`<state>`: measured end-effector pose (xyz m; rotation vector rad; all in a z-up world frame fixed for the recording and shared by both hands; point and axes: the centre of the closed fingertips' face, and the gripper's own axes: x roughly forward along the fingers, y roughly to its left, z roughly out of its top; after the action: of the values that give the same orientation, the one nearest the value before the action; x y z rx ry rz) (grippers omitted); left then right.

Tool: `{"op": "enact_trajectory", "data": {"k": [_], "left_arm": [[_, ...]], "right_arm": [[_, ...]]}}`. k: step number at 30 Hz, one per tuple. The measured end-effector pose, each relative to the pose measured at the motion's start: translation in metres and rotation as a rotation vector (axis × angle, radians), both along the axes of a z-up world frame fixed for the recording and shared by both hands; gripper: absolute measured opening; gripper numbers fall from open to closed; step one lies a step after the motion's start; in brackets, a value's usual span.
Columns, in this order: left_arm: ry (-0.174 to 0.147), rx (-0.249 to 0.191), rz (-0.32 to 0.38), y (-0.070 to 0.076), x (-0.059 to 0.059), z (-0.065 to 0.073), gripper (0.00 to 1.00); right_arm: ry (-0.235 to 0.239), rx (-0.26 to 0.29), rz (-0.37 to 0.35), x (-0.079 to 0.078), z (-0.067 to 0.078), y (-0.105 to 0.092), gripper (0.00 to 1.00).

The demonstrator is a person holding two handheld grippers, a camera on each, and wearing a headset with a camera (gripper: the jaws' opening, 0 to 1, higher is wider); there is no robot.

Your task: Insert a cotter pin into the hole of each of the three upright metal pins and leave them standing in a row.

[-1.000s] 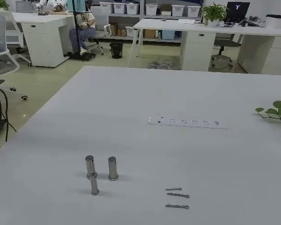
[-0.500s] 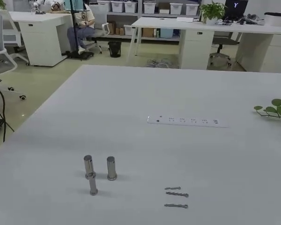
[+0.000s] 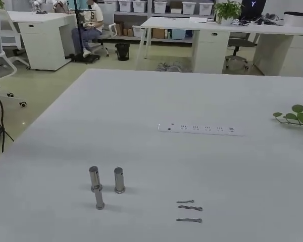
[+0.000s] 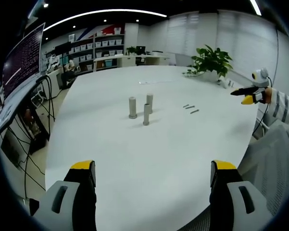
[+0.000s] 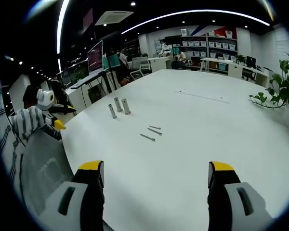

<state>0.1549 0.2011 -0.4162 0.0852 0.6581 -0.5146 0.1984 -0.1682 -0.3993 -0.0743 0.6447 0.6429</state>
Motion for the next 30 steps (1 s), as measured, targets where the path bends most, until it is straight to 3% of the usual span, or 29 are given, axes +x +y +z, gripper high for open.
{"op": "enact_trajectory", "data": {"k": [21, 30], "left_arm": [[0.002, 0.0, 0.006, 0.0, 0.007, 0.0, 0.98], [0.001, 0.001, -0.004, 0.001, 0.016, 0.002, 0.97]], "right_arm": [[0.006, -0.006, -0.005, 0.003, -0.001, -0.001, 0.88], [0.017, -0.002, 0.0, 0.005, -0.001, 0.002, 0.88]]}}
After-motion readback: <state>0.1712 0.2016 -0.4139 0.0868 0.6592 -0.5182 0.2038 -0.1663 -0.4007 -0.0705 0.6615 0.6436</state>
